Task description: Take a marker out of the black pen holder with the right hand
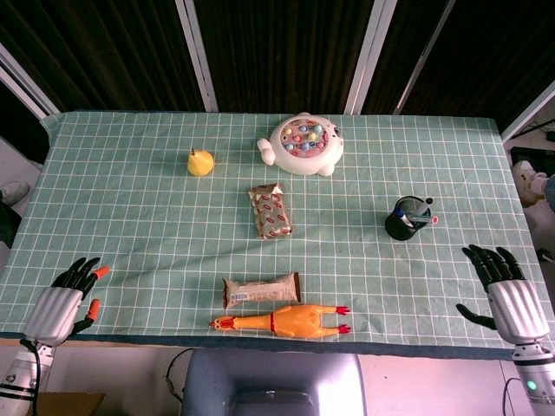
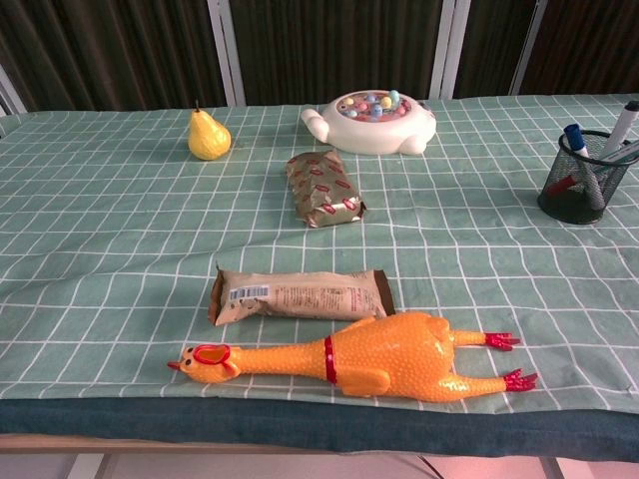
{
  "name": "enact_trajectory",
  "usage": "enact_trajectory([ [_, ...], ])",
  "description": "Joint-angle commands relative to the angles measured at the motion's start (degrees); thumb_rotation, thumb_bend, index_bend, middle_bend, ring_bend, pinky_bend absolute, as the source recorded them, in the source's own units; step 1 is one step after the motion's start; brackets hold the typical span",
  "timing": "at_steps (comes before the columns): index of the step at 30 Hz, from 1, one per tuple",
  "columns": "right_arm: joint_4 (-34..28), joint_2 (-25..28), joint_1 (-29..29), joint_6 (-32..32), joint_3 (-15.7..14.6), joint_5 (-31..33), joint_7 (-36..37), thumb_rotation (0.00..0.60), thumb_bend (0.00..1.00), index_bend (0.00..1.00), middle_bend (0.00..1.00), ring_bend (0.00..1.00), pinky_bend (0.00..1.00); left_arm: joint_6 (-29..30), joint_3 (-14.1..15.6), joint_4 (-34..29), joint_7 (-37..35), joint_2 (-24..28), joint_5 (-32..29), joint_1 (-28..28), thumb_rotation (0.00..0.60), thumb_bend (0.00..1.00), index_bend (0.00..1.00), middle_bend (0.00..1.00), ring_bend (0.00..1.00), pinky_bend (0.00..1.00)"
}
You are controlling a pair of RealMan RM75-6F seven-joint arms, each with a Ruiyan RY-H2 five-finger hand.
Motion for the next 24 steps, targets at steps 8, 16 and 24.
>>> enact_trajectory([
  [8,-0.55,0.4,-0.13,-0.38,0.18,0.37,0.21,0.6,0.29,0.23,0.23,0.18,0.2,0.23,0.07,-0.04,-0.18,0.09,0.34,0.05,0.6,0.54,0.2,0.07,0.01,0.23],
  [16,-3.3,1.48,1.71,-1.75,2.92,2.36,-2.72,0.6,0.29,0.23,0.23,0.22,0.2,0.2,0.16,-0.29,-0.88,0.37,0.62,-0.02,0.6,0.54,0.2,0.07,0.01,0.23],
  [24,-6.2,1.65,7.98,-8.99,8.84,9.04,-8.94,0.6,0.29,0.3,0.6,0.62,0.57,0.18,0.26,-0.23,-1.09,0.42,0.87,-0.06,0.6,0.54,0.2,0.07,0.01,0.23],
])
